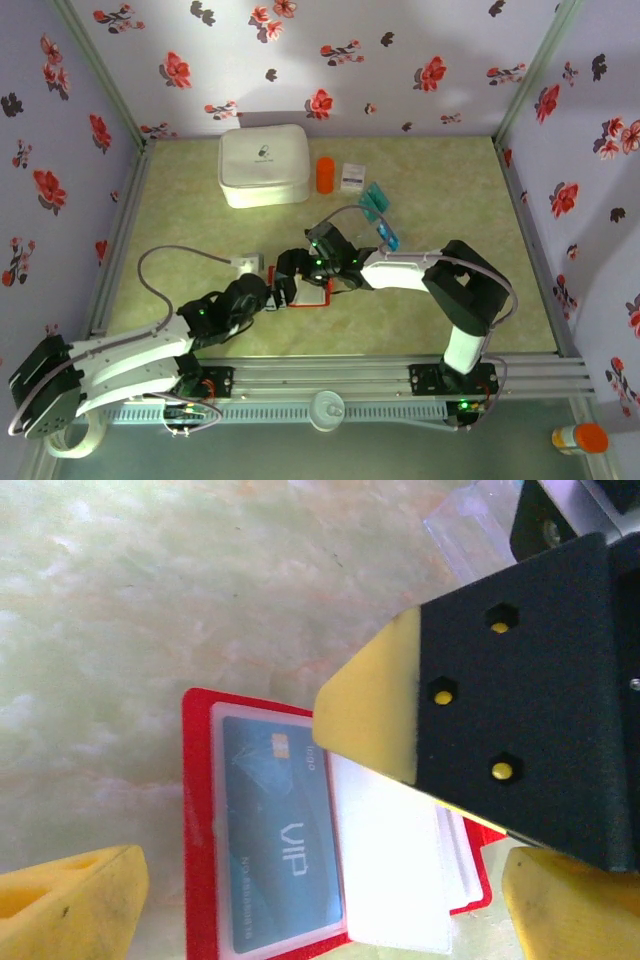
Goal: Put the credit cards into the card holder
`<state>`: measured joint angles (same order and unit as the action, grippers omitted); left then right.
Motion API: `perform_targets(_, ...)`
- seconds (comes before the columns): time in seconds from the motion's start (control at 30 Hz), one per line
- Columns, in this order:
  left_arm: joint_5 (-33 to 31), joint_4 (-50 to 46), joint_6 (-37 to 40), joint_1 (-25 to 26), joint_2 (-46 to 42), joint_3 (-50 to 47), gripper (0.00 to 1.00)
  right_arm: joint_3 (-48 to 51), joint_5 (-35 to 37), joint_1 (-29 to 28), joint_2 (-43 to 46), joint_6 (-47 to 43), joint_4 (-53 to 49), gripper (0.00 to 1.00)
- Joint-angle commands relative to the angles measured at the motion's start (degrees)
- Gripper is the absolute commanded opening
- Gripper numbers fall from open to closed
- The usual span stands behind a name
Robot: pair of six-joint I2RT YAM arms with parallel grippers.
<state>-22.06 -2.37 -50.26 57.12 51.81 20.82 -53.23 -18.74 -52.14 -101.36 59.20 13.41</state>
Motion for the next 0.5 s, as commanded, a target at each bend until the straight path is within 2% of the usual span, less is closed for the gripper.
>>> perform_targets(0.0, -3.2, -4.0, -0.6, -0.8, -2.3, -1.6, 0.92, -2.2, -1.4, -0.9, -2.2, 1.7, 1.5, 0.68)
perform_targets(0.47, -3.6, -5.7, -1.4, -1.4, -5.4, -3.4, 0.92, -3.5, -1.1, -1.1, -7.5, 4.3, 4.7, 0.68)
